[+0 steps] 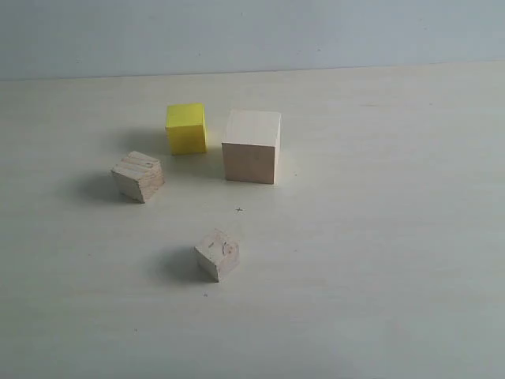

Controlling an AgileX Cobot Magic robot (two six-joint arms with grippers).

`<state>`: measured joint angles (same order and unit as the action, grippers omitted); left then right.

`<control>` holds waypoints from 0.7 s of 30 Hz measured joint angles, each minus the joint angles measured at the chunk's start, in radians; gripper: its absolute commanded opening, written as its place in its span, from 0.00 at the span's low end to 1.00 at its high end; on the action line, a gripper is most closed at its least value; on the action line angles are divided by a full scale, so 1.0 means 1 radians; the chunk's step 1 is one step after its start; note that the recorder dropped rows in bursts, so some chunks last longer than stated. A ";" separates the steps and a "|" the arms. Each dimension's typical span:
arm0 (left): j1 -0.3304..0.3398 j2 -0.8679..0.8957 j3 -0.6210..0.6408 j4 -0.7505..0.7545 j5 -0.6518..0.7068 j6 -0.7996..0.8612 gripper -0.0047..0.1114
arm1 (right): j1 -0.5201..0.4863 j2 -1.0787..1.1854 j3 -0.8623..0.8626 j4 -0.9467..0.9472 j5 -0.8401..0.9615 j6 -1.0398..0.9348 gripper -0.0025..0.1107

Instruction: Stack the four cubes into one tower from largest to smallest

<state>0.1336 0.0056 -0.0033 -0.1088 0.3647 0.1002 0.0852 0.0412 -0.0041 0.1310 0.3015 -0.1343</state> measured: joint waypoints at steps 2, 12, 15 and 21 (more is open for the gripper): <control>0.000 0.000 0.000 0.000 0.000 0.000 0.04 | 0.000 0.000 0.000 0.000 0.000 0.000 0.02; 0.000 0.000 0.000 0.000 0.000 0.000 0.04 | 0.000 0.000 0.000 0.000 0.000 0.000 0.02; 0.000 0.000 0.000 0.000 0.000 0.000 0.04 | 0.000 0.000 0.000 0.000 0.000 0.000 0.02; 0.000 0.000 0.000 0.000 0.000 0.000 0.04 | 0.000 0.000 0.000 0.000 -0.055 0.000 0.02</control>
<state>0.1336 0.0056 -0.0033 -0.1088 0.3647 0.1002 0.0852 0.0412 -0.0041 0.1310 0.2469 -0.1343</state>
